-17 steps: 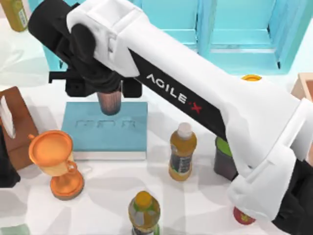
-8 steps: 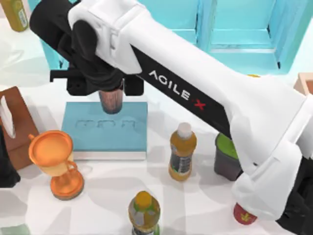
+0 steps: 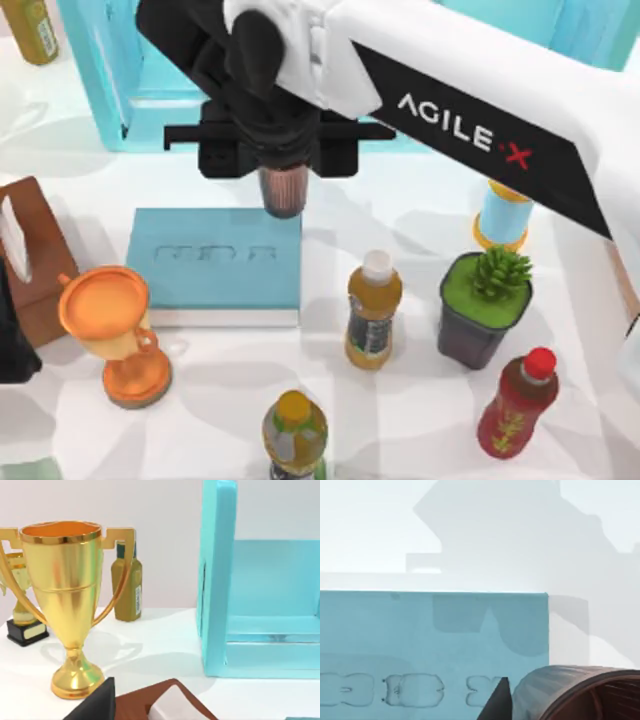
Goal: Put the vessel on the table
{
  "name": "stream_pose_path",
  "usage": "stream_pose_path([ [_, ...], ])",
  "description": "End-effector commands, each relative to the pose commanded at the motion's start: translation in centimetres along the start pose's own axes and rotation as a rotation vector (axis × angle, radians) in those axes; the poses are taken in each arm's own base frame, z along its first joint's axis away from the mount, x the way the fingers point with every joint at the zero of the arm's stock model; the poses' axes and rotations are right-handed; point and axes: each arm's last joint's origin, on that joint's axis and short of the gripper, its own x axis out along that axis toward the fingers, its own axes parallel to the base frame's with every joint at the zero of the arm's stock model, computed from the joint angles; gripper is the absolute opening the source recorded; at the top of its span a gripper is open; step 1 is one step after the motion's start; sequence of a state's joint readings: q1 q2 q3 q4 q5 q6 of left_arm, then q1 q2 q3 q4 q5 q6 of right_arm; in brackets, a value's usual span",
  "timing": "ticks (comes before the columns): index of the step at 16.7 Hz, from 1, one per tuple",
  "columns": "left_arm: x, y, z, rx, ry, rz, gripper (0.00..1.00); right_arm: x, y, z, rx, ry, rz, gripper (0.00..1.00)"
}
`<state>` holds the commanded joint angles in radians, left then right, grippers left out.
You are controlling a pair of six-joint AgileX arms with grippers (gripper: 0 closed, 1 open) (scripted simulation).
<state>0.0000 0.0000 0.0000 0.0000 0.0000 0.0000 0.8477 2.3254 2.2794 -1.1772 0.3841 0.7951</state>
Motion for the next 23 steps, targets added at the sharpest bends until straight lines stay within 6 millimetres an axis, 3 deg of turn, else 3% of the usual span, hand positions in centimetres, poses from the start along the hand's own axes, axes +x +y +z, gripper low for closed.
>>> stream_pose_path([
  [5, 0.0, 0.0, 0.0, 0.0, 0.0, 0.0, 1.0, 0.2, -4.6, -1.5, -0.006, 0.02, -0.025, 0.0],
  [8, 0.0, 0.0, 0.0, 0.0, 0.0, 0.0, 1.0, -0.1, -6.4, -2.2, -0.004, 0.017, -0.02, 0.0],
  [15, 0.0, 0.0, 0.0, 0.0, 0.0, 0.0, 1.0, 0.0, -6.7, -2.7, -0.01, 0.021, -0.02, 0.0],
  [23, 0.0, 0.0, 0.0, 0.0, 0.0, 0.0, 1.0, 4.3, -6.8, -3.2, -0.004, 0.01, -0.013, 0.0],
])
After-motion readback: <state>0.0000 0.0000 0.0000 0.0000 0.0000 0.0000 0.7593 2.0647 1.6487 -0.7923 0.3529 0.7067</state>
